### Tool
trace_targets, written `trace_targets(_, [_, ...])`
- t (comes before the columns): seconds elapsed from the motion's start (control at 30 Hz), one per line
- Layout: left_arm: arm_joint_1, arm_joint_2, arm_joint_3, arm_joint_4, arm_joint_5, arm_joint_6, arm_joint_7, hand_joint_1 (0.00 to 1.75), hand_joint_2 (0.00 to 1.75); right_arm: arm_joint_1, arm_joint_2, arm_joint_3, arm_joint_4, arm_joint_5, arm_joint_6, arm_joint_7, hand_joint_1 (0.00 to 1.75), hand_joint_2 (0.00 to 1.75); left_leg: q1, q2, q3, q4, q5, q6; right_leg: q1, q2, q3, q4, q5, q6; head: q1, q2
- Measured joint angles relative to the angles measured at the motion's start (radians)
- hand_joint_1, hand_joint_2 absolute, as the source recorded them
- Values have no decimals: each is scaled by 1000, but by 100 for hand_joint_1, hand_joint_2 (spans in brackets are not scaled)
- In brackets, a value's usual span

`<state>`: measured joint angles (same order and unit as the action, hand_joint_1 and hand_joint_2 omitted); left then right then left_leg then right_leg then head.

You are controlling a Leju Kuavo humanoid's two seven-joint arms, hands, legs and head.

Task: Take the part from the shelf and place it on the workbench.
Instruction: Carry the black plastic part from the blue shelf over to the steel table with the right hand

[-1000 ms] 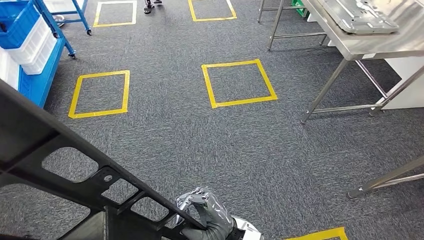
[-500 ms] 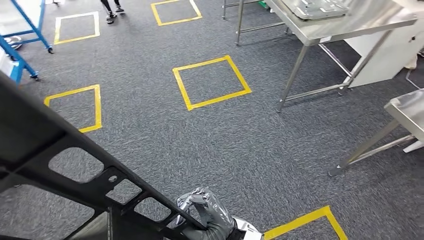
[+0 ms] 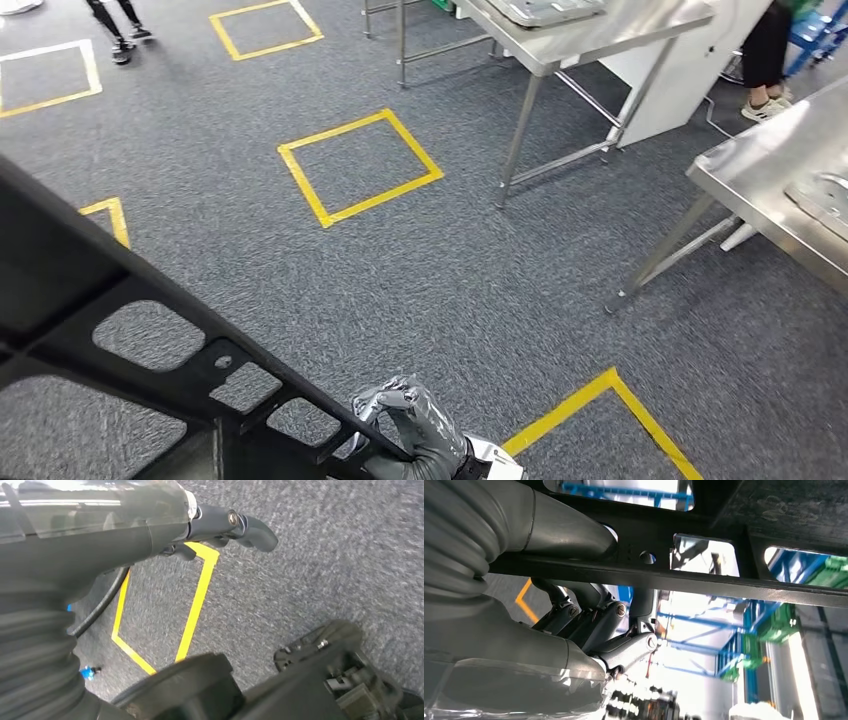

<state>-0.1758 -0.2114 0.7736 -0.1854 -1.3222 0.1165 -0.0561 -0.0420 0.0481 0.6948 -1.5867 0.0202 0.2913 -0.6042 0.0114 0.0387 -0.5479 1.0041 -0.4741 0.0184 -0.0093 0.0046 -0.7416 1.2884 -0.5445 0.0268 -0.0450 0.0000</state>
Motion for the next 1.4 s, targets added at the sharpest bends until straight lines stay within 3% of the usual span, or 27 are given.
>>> trace_targets(0.03, [-1,0,0,0,0,0,0,0,175,0,0,0,0,0,0,0,169,175,-1,12,2,0,-2,-1,0,-7,28,-52,30,-2,0,0])
trace_targets(0.1, [-3,-1,0,0,0,0,0,0,175,0,0,0,0,0,0,0,169,175,-4,33,9,0,-7,-7,8,-45,105,-193,83,-15,0,0])
trace_targets(0.17, [-3,-2,0,0,0,0,0,0,175,-1,0,0,0,0,0,0,169,175,-6,49,13,0,-13,-16,19,-72,141,-265,95,-28,0,0])
trace_targets(0.2, [-4,-2,0,0,0,-1,0,0,175,-1,0,0,0,0,0,0,169,175,-7,57,16,0,-14,-21,23,-69,141,-268,92,-33,0,0])
trace_targets(0.27, [-8,-3,0,0,0,-1,0,0,175,0,1,0,-1,0,0,0,169,175,-6,65,23,1,-21,-32,20,-46,144,-276,96,-42,0,0])
trace_targets(0.33, [-9,-3,0,0,1,-2,-1,0,175,-1,2,1,-1,-1,0,-1,169,175,-3,28,7,47,-53,-42,11,-25,151,-287,102,-52,0,0])
trace_targets(0.4, [-5,-3,0,0,2,-3,-1,0,175,-2,2,2,0,-2,0,-1,169,175,1,-17,-53,172,-115,-50,8,-2,153,-290,104,-58,0,0])
trace_targets(0.43, [-4,-3,0,0,2,-4,-2,0,175,-2,3,2,0,-2,0,-1,169,175,1,-25,-86,236,-139,-53,8,11,153,-289,104,-59,0,0])
trace_targets(0.47, [-4,-2,1,0,3,-5,-3,0,175,-1,3,2,0,-2,0,-1,169,175,1,-28,-108,276,-146,-55,8,25,153,-288,103,-60,0,0])
trace_targets(0.5, [-5,-2,1,0,3,-5,-3,0,175,-1,3,2,0,-2,0,-1,169,175,2,-29,-113,277,-130,-56,7,39,154,-287,103,-59,0,0])
trace_targets(0.57, [-6,-1,1,0,2,-6,-3,0,175,-1,3,2,0,-2,0,-1,169,175,5,-45,-70,171,-54,-56,5,68,158,-282,100,-55,0,0])
trace_targets(0.6, [-5,0,1,0,1,-6,-2,0,175,-2,3,2,0,-3,0,-1,169,175,8,-71,-41,104,-23,-53,5,82,158,-278,98,-50,0,0])
trace_targets(0.63, [-4,1,1,0,1,-7,-2,0,175,-2,3,2,0,-3,0,-1,169,175,11,-95,-19,50,-5,-50,5,93,155,-274,96,-45,0,0])
trace_targets(0.7, [-3,1,1,0,0,-8,-2,0,175,-3,3,2,0,-3,0,-2,169,175,11,-122,-3,12,-4,-40,3,113,145,-270,98,-31,0,0])
trace_targets(0.77, [-4,0,0,0,-1,-8,-1,0,175,-2,2,2,0,-5,-2,-2,169,175,12,-102,0,4,-1,-26,0,125,139,-271,102,-19,0,0])
trace_targets(0.83, [-6,-2,0,0,-1,-8,-1,0,175,-3,1,2,-1,-6,-4,-3,169,175,14,-76,4,-5,5,-12,4,85,118,-233,78,-11,0,0])
trace_targets(0.9, [-5,-2,0,0,-2,-8,-1,0,175,-4,0,2,-1,-8,-7,-4,169,175,11,-47,5,-8,5,-3,4,27,60,-119,20,-7,0,0])
trace_targets(0.93, [-3,-2,0,0,-2,-8,-1,0,175,-4,0,2,-1,-8,-9,-4,169,175,9,-32,5,-8,4,-1,2,14,26,-53,-5,-4,0,0])
trace_targets(0.97, [-2,-1,0,0,-2,-8,-1,0,175,-3,0,3,-1,-9,-11,-4,169,175,8,-18,5,-8,2,-1,-1,7,1,-8,-16,-2,0,0])
trace_targets(1.0, [-2,0,0,0,-2,-8,-1,0,175,-2,0,2,0,-10,-12,-4,169,175,7,-4,6,-8,0,-1,-2,3,-5,2,-9,0,0,0])
trace_targets(1.07, [-4,0,0,0,-2,-8,-1,0,175,-1,-1,2,0,-11,-14,-4,169,175,7,20,12,-7,-6,-5,-4,-14,44,-90,49,-2,0,0])
trace_targets(1.1, [-4,-1,0,0,-2,-9,-1,0,175,-2,-1,2,0,-12,-14,-4,169,175,6,30,16,-7,-9,-9,-1,-41,82,-162,76,-6,0,0])
trace_targets(1.17, [-4,-1,0,0,-2,-9,-1,0,175,-2,0,2,-1,-12,-14,-4,169,175,1,48,24,-6,-17,-19,9,-80,131,-257,101,-18,0,0])
trace_targets(1.2, [-4,-1,0,0,-1,-9,-1,0,175,-2,0,2,-1,-13,-14,-4,169,175,-1,57,26,-5,-20,-23,14,-87,137,-270,98,-23,0,0])
trace_targets(1.4, [-7,-1,0,0,-1,-9,-1,0,175,-1,0,2,-1,-13,-14,-4,169,175,-3,77,33,-8,-25,-32,18,-63,133,-270,96,-29,0,0])
